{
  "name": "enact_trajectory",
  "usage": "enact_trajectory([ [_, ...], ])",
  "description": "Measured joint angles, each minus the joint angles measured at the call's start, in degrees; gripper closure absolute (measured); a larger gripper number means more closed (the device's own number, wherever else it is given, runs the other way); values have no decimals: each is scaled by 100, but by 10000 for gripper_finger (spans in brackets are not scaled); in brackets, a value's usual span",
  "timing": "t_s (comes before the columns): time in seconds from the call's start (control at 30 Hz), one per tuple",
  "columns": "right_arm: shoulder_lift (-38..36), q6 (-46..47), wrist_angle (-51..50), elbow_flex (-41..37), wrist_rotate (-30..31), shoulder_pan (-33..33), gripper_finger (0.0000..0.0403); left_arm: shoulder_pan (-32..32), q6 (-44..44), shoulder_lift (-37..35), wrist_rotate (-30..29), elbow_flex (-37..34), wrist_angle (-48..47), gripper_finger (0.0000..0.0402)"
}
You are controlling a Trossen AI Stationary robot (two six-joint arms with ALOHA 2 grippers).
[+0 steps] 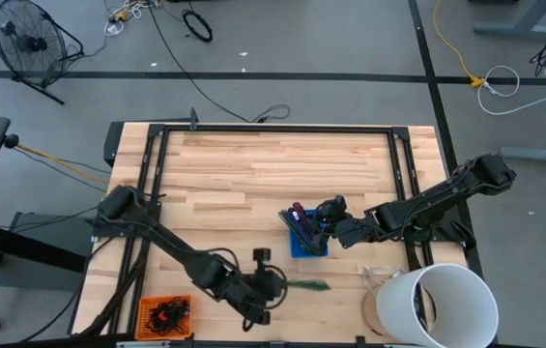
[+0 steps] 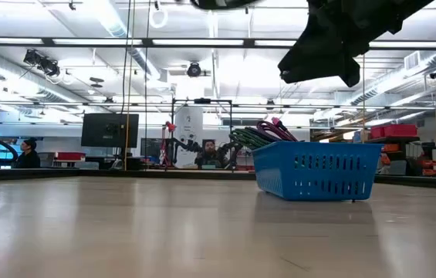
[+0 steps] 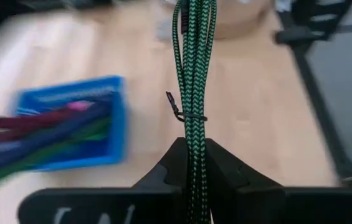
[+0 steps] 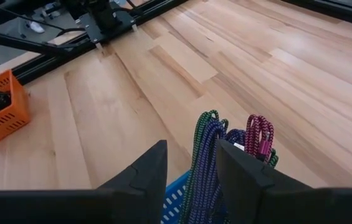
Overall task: Pick & Place USB Port
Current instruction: Put the green and black charger cable into the blue bin
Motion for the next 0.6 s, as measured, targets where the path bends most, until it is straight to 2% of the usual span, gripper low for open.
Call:
enact_trajectory([
  [0.17,2,0,16,3,2,0,268,-110,136,-730,-1299,-5,-761,369],
  [0.23,2,-1,73,3,1,0,268,-114,143,-1006,-1652,-1,-1072,369],
  [0.43,2,-180,397,3,-54,47,268,-60,61,-1550,-2051,-3,-1596,369],
  [0.6,2,-812,1049,3,-44,211,268,42,-331,-1997,-2142,-612,-1572,369],
])
